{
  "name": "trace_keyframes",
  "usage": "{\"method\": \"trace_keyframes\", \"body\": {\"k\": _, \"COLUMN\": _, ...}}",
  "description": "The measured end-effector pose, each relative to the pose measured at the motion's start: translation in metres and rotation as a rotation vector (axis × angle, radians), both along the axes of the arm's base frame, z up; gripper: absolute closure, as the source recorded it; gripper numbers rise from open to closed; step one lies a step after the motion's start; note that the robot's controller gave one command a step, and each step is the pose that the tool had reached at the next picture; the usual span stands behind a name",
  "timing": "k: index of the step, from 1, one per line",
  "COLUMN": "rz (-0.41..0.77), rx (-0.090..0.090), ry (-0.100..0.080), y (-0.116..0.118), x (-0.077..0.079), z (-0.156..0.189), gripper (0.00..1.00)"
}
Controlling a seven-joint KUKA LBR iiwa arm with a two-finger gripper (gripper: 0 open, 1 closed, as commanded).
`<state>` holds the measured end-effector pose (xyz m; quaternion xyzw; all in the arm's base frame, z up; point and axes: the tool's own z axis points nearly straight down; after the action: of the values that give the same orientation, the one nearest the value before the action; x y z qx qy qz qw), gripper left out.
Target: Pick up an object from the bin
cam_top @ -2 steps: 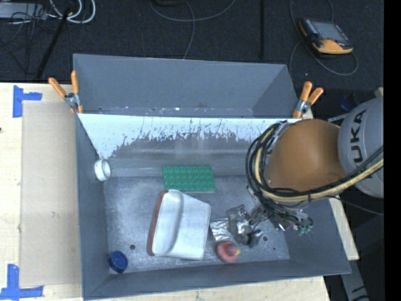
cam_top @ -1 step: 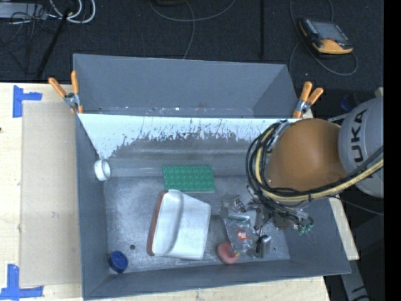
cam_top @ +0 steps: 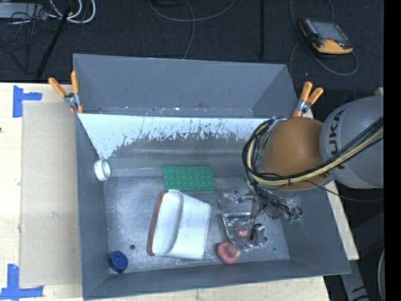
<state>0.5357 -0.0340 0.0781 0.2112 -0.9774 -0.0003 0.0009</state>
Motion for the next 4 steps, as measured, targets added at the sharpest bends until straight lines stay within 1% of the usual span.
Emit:
{"method": "trace_keyframes", "body": {"k": 1, "rz": 0.003, "rx": 0.001, "ry": -0.002, "y": 0.001, "x": 0.0, "z": 0.004, "gripper": 1.0}}
{"method": "trace_keyframes", "body": {"k": 2, "rz": 0.004, "rx": 0.001, "ry": -0.002, "y": 0.001, "x": 0.0, "z": 0.004, "gripper": 0.0}}
{"method": "trace_keyframes", "body": {"k": 3, "rz": -0.162, "rx": 0.0, "ry": -0.016, "y": -0.018, "x": -0.056, "z": -0.007, "gripper": 0.0}}
{"method": "trace_keyframes", "body": {"k": 4, "rz": -0.156, "rx": 0.0, "ry": -0.003, "y": -0.017, "x": -0.058, "z": -0.009, "gripper": 1.0}}
